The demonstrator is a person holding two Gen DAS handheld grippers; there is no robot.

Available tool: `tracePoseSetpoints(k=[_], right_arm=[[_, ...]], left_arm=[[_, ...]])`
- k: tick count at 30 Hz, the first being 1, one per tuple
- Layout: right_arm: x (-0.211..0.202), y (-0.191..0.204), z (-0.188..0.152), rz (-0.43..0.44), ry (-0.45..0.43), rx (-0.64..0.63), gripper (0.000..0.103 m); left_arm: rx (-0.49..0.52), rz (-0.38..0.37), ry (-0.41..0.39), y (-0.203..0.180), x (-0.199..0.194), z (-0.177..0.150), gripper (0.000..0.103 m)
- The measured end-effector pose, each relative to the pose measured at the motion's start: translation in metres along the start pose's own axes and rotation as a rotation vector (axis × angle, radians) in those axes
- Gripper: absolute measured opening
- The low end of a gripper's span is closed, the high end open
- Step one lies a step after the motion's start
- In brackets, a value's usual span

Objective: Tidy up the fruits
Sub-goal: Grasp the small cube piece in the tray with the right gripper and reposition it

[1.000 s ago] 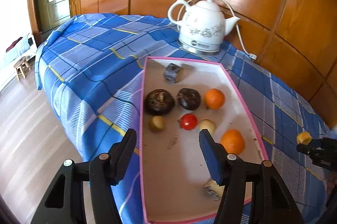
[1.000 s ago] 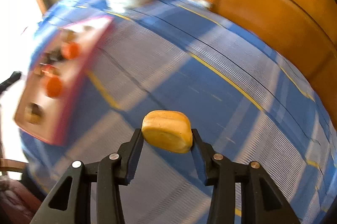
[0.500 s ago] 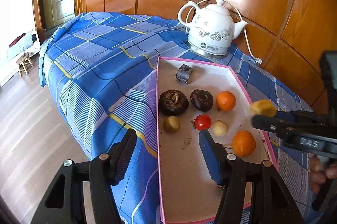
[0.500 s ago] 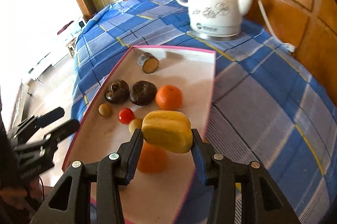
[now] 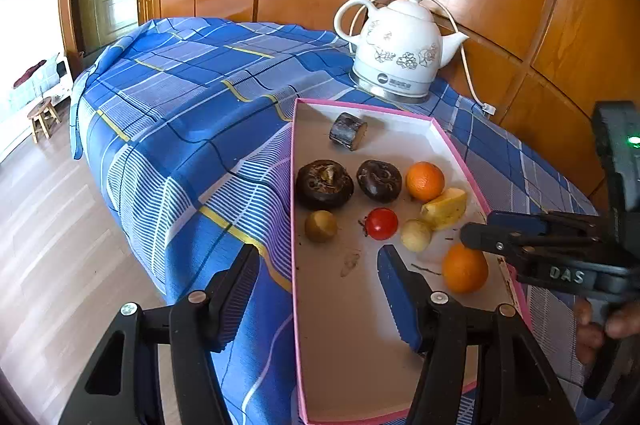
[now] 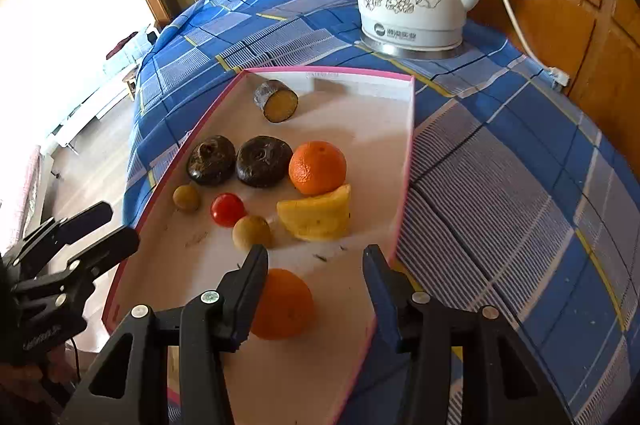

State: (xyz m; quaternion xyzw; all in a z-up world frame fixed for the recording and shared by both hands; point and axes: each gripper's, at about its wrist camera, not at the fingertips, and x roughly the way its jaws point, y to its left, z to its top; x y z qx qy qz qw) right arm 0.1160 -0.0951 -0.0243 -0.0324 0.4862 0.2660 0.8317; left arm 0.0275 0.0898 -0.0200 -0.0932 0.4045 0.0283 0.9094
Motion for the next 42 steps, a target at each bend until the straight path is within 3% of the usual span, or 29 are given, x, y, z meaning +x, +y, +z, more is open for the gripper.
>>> tracePoseSetpoints(k=[7,10,13,16,18,20,24,28,30,35,42], right_arm=[[-0.028,0.013,-0.027,0.086,-0.003,-0.054,0.045],[-0.032,0.027,-0.039,0.215,0.049,-0.088,0.045],[-0.025,0.049,-0.046,0.251,0.103,-0.146,0.045],[-0.008,0.064,-0.049,0.233,0.16,-0.174,0.035],[0.002,0.067,-0.047,0.211,0.153,-0.163,0.026],[0.011,0.066,-0.042,0.162,0.136,-0.141,0.024],[0.016,0.054,-0.027,0.116,0.066,-0.056,0.024],[0.017,0.045,-0.017,0.141,0.029,0.007,0.025],[0.015,0.043,-0.017,0.163,0.026,0.011,0.031],[0.002,0.046,-0.027,0.154,0.005,0.01,0.032],[-0.03,0.042,-0.038,0.116,-0.079,0.012,0.037]], left_arm=[[0.003,0.016,-0.021,-0.001,-0.007,0.001,0.063],[-0.005,0.022,-0.027,0.002,-0.009,0.003,0.063],[-0.004,0.024,-0.033,0.002,-0.012,0.003,0.063],[-0.001,0.023,-0.041,0.002,-0.016,0.003,0.063],[0.003,0.028,-0.049,0.001,-0.018,0.004,0.063],[0.006,0.035,-0.058,0.002,-0.021,0.004,0.063],[0.008,0.045,-0.066,0.003,-0.023,0.004,0.063],[0.018,0.046,-0.062,0.0,-0.023,0.001,0.063],[0.023,0.049,-0.065,-0.002,-0.023,0.001,0.063],[0.036,0.053,-0.079,-0.008,-0.027,-0.001,0.066],[0.054,0.063,-0.108,-0.018,-0.036,-0.004,0.071]])
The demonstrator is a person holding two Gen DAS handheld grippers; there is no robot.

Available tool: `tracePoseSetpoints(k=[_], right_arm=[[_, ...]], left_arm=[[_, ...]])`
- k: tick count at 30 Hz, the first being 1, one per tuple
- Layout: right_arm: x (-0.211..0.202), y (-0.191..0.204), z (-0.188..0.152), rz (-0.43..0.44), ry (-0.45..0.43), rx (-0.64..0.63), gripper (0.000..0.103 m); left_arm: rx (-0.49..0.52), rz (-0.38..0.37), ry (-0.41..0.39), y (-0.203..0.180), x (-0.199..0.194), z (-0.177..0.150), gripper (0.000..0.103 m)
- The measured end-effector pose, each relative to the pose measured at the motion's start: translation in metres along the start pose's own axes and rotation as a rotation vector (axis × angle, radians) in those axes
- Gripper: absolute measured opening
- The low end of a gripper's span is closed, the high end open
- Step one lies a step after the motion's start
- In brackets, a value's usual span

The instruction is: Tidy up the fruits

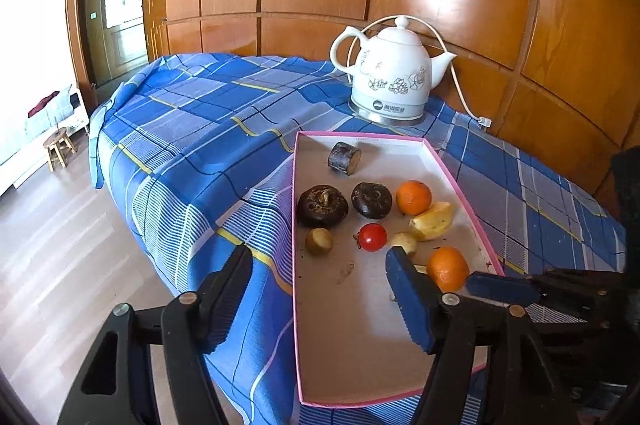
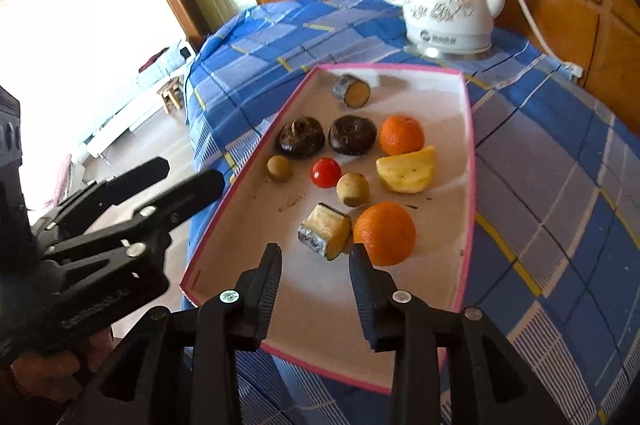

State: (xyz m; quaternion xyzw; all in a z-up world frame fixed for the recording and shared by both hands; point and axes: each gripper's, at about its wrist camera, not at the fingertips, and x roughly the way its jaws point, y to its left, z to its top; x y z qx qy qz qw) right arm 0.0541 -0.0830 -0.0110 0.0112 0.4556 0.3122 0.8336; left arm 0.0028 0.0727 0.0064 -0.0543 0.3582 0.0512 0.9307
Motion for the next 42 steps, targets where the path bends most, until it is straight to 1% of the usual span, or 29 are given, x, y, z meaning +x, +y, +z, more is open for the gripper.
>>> tracePoseSetpoints(k=[2,4,9,11,14,16,20,26,32,42], right_arm=[[-0.01,-0.002,-0.003,-0.027,-0.031,0.006,0.039],[-0.02,-0.004,-0.005,-0.071,-0.062,0.015,0.041],[-0.044,-0.012,-0.013,-0.251,-0.152,0.053,0.044],[-0.052,-0.016,-0.018,-0.314,-0.176,0.074,0.045],[-0.059,-0.019,-0.026,-0.382,-0.202,0.085,0.05],[-0.06,-0.02,-0.032,-0.408,-0.204,0.082,0.051],[-0.06,-0.022,-0.038,-0.431,-0.204,0.085,0.051],[-0.059,-0.02,-0.041,-0.433,-0.21,0.083,0.051],[-0.06,-0.019,-0.041,-0.426,-0.215,0.087,0.051],[-0.061,-0.016,-0.04,-0.426,-0.224,0.079,0.051]], left_arm=[[0.007,0.004,-0.009,-0.003,-0.003,-0.002,0.075],[0.011,0.005,-0.016,-0.006,-0.006,-0.003,0.078],[0.011,-0.003,-0.045,-0.017,-0.015,-0.013,0.089],[0.013,-0.005,-0.055,-0.022,-0.018,-0.017,0.098],[0.022,-0.012,-0.066,-0.029,-0.021,-0.022,0.103],[0.038,-0.023,-0.066,-0.035,-0.022,-0.026,0.103],[0.048,-0.039,-0.071,-0.042,-0.024,-0.028,0.103],[0.04,-0.013,-0.101,-0.042,-0.029,-0.026,0.103],[0.049,0.021,-0.106,-0.043,-0.029,-0.027,0.103],[0.035,0.038,-0.114,-0.04,-0.03,-0.027,0.103]])
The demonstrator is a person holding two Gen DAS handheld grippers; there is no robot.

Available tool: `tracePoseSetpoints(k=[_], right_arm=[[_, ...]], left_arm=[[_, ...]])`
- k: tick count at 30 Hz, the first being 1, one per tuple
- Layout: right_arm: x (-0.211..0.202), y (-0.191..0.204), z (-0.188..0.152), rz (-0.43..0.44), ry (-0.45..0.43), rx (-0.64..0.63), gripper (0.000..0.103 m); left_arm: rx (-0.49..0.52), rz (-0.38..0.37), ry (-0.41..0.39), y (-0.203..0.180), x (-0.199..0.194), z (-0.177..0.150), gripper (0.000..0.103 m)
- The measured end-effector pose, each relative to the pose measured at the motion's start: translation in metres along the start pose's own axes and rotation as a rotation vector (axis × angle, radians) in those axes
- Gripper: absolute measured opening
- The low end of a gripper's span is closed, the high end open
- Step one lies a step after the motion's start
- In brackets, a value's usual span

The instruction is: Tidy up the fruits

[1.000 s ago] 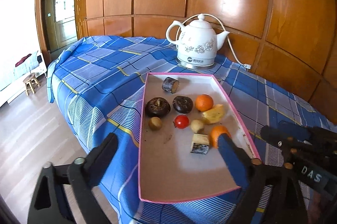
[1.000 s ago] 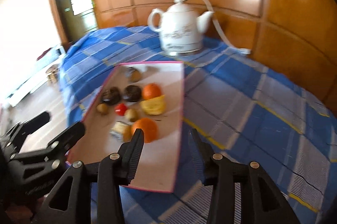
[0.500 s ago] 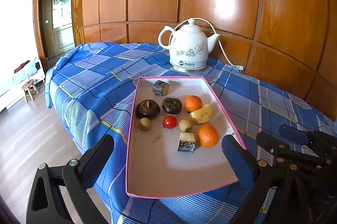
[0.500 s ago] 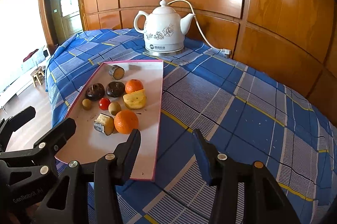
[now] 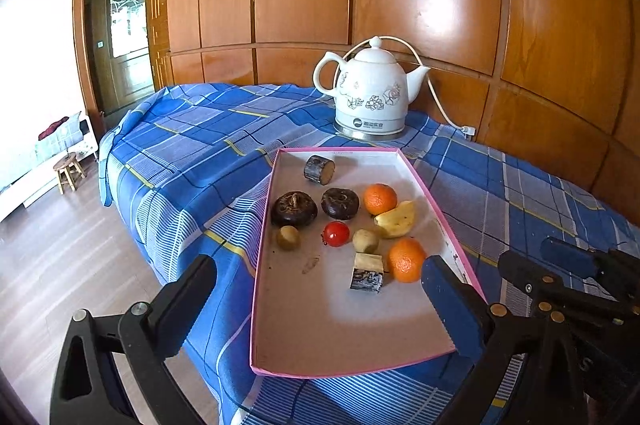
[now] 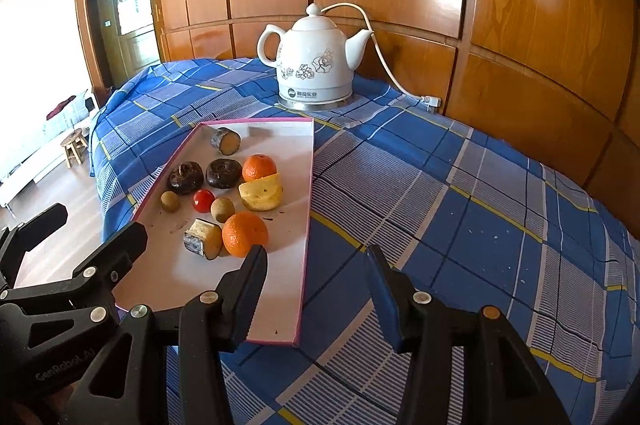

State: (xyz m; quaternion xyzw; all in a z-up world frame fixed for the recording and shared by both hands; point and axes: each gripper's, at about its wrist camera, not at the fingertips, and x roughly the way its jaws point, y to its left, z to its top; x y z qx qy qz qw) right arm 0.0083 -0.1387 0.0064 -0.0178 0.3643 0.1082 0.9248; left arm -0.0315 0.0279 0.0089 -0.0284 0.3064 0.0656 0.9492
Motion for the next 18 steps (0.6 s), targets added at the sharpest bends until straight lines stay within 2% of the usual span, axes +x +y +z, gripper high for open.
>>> tracePoseSetpoints(k=[18], right_arm=[[0.0001,0.0011,-0.0007,0.008,0.002,0.0,0.051]], left_arm=[[-0.005,0.004,0.002,0.0016,-0.0002,0.0008,0.103]])
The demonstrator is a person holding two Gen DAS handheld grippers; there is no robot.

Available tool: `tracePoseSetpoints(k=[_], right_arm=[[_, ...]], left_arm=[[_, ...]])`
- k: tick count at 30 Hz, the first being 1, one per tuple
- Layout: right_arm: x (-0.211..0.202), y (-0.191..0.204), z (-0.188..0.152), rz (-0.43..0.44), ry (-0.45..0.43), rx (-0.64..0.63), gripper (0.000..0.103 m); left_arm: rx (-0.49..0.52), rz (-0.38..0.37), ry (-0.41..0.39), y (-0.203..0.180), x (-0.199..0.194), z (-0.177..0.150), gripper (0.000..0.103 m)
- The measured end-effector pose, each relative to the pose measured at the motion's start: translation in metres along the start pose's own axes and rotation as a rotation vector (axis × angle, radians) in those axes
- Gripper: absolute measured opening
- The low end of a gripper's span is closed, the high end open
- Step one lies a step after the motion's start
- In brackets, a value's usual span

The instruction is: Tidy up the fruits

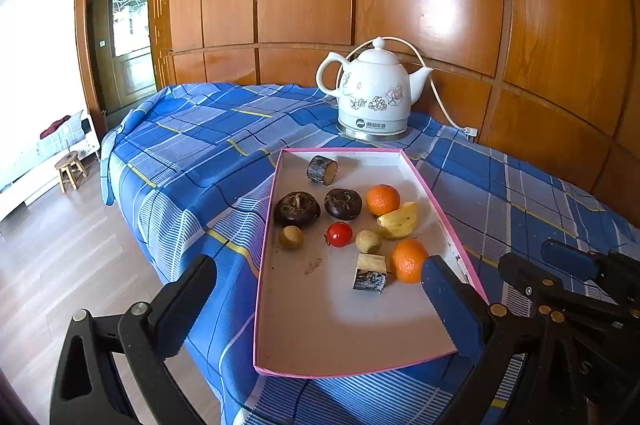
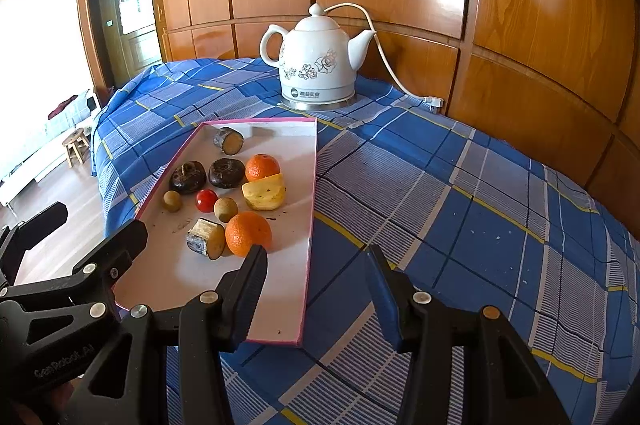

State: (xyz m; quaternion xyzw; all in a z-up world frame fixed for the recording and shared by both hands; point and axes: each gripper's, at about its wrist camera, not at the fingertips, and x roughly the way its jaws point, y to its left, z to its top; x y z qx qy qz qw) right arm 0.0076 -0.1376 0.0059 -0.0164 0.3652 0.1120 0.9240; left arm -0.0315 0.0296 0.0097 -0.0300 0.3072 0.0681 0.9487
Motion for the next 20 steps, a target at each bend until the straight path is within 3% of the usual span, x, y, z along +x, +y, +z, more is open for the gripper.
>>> tracePoseSetpoints(k=[20], right_arm=[[0.0014,-0.003,-0.0004,0.013,0.004,-0.007,0.051]], left_arm=[[0.018,-0.006,0.011,-0.0004,0.0027,-0.0025,0.102]])
